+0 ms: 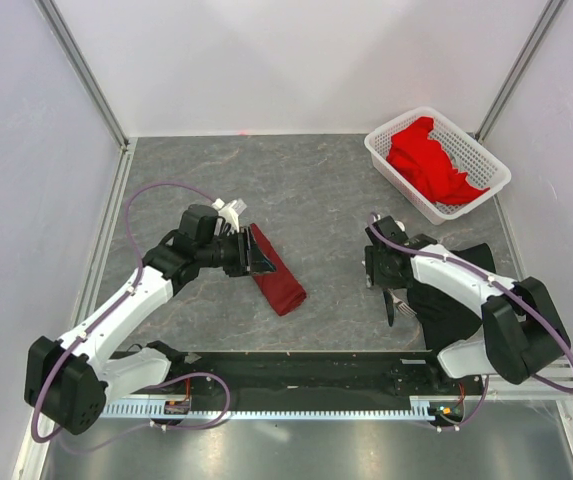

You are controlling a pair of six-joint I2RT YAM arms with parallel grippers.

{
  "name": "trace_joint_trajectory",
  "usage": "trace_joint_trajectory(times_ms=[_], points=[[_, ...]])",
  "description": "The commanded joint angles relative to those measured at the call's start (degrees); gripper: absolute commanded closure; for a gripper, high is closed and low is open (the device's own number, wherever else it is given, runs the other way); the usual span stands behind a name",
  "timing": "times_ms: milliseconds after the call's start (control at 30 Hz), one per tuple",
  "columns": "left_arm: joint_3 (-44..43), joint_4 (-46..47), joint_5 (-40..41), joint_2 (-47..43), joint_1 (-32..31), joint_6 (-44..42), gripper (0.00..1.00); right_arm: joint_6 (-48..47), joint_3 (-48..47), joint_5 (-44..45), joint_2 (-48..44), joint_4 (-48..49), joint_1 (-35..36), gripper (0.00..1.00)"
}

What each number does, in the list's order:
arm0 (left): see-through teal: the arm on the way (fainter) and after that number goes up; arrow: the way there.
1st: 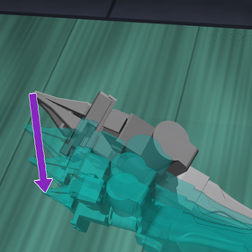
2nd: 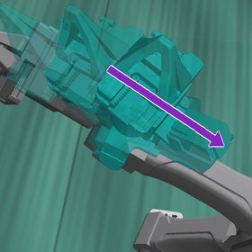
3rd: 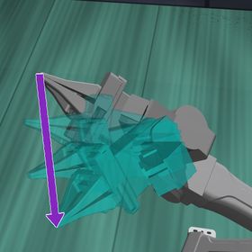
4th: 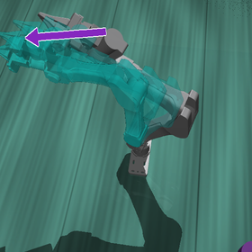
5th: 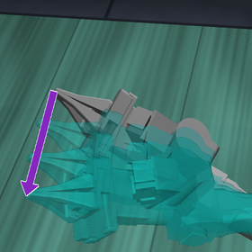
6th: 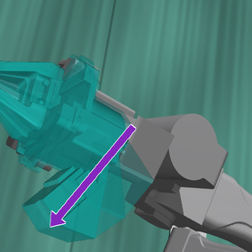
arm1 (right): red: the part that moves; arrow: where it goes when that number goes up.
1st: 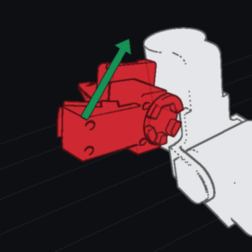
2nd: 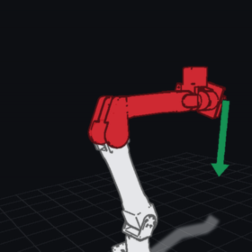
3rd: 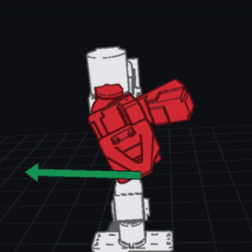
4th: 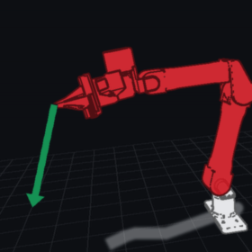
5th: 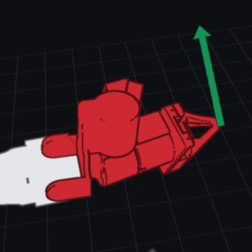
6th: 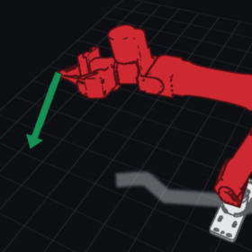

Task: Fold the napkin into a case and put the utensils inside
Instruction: Pick up the fork from the corner of the board.

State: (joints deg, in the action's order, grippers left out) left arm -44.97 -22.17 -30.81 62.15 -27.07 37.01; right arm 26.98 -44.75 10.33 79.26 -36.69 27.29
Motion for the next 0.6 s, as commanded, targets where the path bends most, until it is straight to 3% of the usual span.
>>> trace_joint_trajectory(times_ms=[0, 267, 567], points=[[-1.0, 2.0, -2.7, 0.2, 0.1, -2.6, 0.6, -0.4, 0.5, 1.3, 0.3, 3.3, -0.4, 0.36], [-1.9, 2.2, -3.4, 1.9, 0.1, -3.3, 0.6, -1.4, 0.9, 1.5, 3.6, 5.7, -0.7, 0.39], [-1.9, 2.1, -3.8, 3.6, 0.1, -2.9, 0.6, -1.3, 0.8, 1.9, 3.1, 6.4, -0.7, 0.67]])
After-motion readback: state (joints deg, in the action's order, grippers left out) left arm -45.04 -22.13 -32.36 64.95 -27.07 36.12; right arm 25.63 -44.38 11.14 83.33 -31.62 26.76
